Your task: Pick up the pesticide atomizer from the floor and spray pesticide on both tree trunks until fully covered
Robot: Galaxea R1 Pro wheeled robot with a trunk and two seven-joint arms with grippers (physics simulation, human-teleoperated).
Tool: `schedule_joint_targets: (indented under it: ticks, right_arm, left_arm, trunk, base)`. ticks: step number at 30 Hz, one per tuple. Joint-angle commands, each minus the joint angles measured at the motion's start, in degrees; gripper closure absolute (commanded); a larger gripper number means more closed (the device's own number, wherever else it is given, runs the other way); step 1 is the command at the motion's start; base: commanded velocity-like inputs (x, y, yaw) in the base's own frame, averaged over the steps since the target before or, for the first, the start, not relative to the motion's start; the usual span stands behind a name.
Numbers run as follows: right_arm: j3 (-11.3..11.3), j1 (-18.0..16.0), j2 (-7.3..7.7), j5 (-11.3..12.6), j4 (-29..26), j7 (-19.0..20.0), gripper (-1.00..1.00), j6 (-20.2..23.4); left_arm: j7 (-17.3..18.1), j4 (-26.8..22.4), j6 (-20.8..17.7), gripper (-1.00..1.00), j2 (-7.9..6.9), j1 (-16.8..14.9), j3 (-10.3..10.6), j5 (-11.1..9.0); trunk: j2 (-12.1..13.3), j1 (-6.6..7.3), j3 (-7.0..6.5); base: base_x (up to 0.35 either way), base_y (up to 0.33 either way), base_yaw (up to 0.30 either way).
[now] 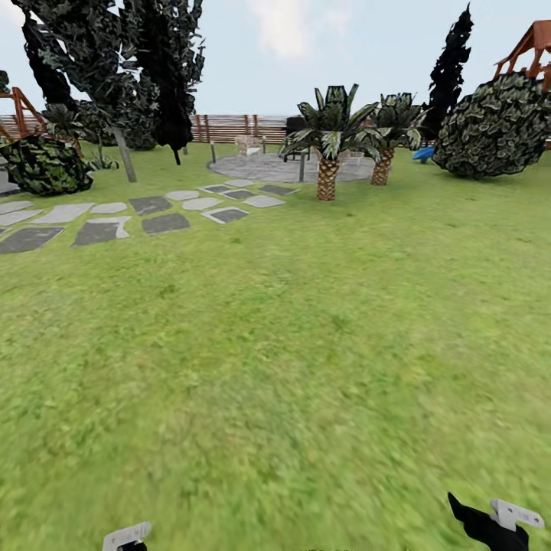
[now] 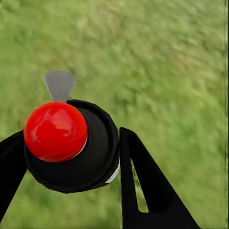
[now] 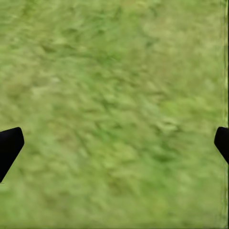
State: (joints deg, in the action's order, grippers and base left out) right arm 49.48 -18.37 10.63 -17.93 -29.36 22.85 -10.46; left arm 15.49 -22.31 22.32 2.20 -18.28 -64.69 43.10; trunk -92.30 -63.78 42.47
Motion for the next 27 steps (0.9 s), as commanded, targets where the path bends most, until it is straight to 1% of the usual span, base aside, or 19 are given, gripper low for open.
schedule_joint_targets:
  ticks: [1,27]
  right_arm:
    - [0.0,0.0,0.00,0.0,0.0,0.0,-1.00,0.0]
    - [0.0,0.0,0.00,0.0,0.0,0.0,-1.00,0.0]
  left_arm:
    - [-0.1,0.0,0.0,1.00,0.00,0.0,0.0,0.0]
    - [-0.1,0.2,0.0,1.00,0.00,0.0,0.0,0.0]
  trunk:
    - [0.0,0.00,0.00]
    - [0.0,0.00,0.00]
  base:
    - [0.000,-0.275,-0.267]
    - [0.000,-0.275,-0.267]
